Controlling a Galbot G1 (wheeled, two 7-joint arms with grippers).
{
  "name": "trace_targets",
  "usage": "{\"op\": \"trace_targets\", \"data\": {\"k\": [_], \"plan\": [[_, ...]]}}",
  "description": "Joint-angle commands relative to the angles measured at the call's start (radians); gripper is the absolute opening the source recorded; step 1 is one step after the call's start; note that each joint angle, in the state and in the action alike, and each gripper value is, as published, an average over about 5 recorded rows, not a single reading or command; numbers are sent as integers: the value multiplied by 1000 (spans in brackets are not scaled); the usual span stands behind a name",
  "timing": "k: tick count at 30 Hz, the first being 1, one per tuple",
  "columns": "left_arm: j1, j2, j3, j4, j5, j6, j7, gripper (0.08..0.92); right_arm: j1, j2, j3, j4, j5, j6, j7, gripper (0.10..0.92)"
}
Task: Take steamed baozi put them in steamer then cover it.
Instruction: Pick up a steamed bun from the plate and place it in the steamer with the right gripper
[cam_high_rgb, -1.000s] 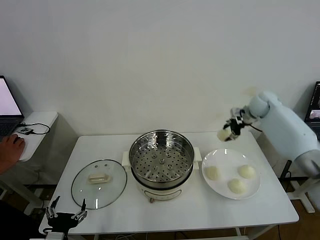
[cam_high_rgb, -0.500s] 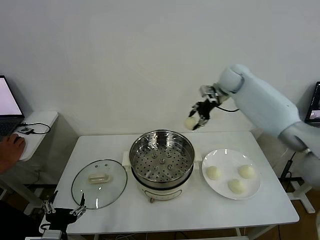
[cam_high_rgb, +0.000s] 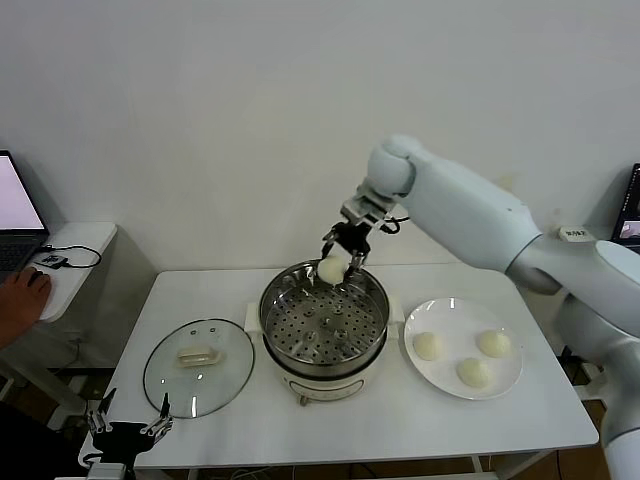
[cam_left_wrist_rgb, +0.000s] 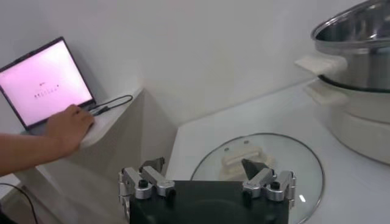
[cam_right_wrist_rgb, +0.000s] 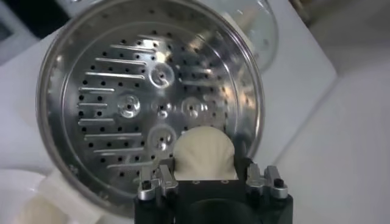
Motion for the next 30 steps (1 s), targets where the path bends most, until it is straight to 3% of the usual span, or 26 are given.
{"op": "trace_targets", "data": {"k": [1,13,30], "plan": [[9,-7,0,7,3,-1,-1,823,-10,54,-74,5,-181,288,109,611],[7,-13,-2,24,8,-2,-2,823,-63,144,-20,-147,-406,383,190,618],[-4,-13,0,51,8,-3,-1,823,-116,188,7,-245,-441,363,237,624]]}}
